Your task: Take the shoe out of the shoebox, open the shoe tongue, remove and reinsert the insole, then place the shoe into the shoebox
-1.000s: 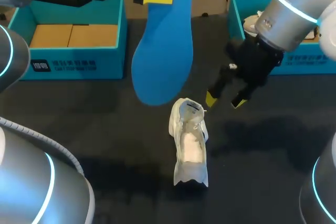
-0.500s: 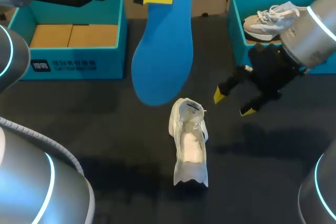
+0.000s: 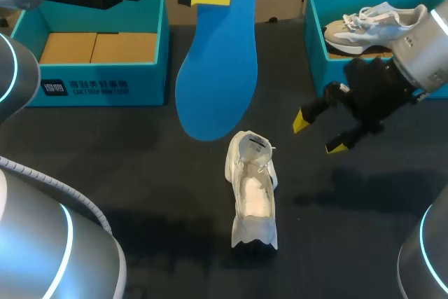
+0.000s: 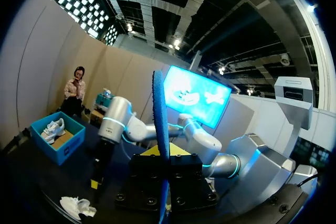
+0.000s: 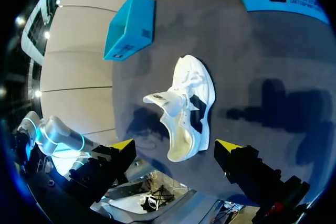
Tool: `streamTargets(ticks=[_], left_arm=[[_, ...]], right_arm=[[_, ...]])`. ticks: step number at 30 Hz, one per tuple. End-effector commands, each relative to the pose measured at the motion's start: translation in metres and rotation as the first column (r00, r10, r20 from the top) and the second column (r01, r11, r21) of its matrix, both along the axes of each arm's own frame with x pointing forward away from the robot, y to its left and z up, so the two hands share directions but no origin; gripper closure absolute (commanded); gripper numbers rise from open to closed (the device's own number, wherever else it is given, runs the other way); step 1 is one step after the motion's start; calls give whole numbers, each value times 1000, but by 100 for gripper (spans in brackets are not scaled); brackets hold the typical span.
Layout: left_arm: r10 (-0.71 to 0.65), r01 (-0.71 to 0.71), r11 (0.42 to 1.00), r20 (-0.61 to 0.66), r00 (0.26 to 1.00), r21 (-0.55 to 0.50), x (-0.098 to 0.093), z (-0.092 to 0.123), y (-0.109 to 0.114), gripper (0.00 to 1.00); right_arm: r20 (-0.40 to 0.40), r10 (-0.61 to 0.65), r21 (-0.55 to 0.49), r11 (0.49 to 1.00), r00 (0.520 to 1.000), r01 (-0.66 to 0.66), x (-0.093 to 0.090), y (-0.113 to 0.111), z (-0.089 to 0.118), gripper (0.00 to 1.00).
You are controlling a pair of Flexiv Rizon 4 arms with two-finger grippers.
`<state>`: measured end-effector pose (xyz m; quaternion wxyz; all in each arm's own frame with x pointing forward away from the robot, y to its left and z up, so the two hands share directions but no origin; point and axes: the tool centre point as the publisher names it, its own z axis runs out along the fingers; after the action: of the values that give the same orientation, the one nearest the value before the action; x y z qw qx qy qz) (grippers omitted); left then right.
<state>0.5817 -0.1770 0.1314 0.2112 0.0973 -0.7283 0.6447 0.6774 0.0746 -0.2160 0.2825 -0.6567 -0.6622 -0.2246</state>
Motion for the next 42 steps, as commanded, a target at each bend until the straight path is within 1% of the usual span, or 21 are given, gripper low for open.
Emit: streamTargets(ticks=[1,15,18,19,20,22,24,25,26,28,29,30,31,32,33,34,36,37,39,40,42], left_arm=[[0,0,1000,0,1000,3,0,1,-1,100],[0,0,1000,0,1000,3,0,1,-1,100],[0,0,1000,0,1000,3,0,1,-1,100],[0,0,1000,0,1000,3,0,1,-1,100],[0,0,1000,0,1000,3,0,1,-1,100],[0,0,1000,0,1000,3,0,1,-1,100],[0,0,1000,0,1000,3,0,1,-1,100],[0,0,1000,0,1000,3,0,1,-1,100],[0,0,1000,0,1000,3,0,1,-1,100],[0,0,1000,0,1000,3,0,1,-1,100],[0,0,1000,0,1000,3,0,1,-1,100],[0,0,1000,0,1000,3,0,1,-1,100],[0,0,1000,0,1000,3,0,1,-1,100],[0,0,1000,0,1000,3,0,1,-1,100],[0,0,1000,0,1000,3,0,1,-1,100],[0,0,1000,0,1000,3,0,1,-1,100],[0,0,1000,0,1000,3,0,1,-1,100],[0,0,1000,0,1000,3,0,1,-1,100],[0,0,1000,0,1000,3,0,1,-1,100],[0,0,1000,0,1000,3,0,1,-1,100],[0,0,1000,0,1000,3,0,1,-1,100]], right_arm=[[-17,30,20,999,999,-30,13,3,-3,0],[-17,30,20,999,999,-30,13,3,-3,0],[-25,-37,124,991,999,40,21,3,-1,0],[-43,-65,152,986,997,71,24,2,0,0],[-23,-64,181,981,998,67,28,3,3,0],[-17,-87,195,977,996,88,31,5,6,0],[15,-89,225,971,996,83,35,6,9,0],[14,-109,237,966,994,102,36,6,9,0],[15,-123,227,967,992,117,39,7,9,0],[36,-129,284,952,991,114,41,8,10,0],[50,-127,292,950,991,107,43,10,12,0],[64,-129,328,939,990,101,43,11,13,0],[68,-131,337,936,989,101,44,12,15,0],[63,-133,330,938,989,105,46,12,16,0],[63,-135,372,923,989,103,48,13,18,0],[56,-142,363,925,988,113,50,13,19,0],[56,-128,427,899,990,92,52,14,24,0],[53,-134,412,906,990,101,53,14,25,0],[44,-138,440,892,989,105,57,12,28,0],[45,-141,431,896,989,109,57,12,29,0],[45,-137,473,875,990,100,59,10,30,0]])
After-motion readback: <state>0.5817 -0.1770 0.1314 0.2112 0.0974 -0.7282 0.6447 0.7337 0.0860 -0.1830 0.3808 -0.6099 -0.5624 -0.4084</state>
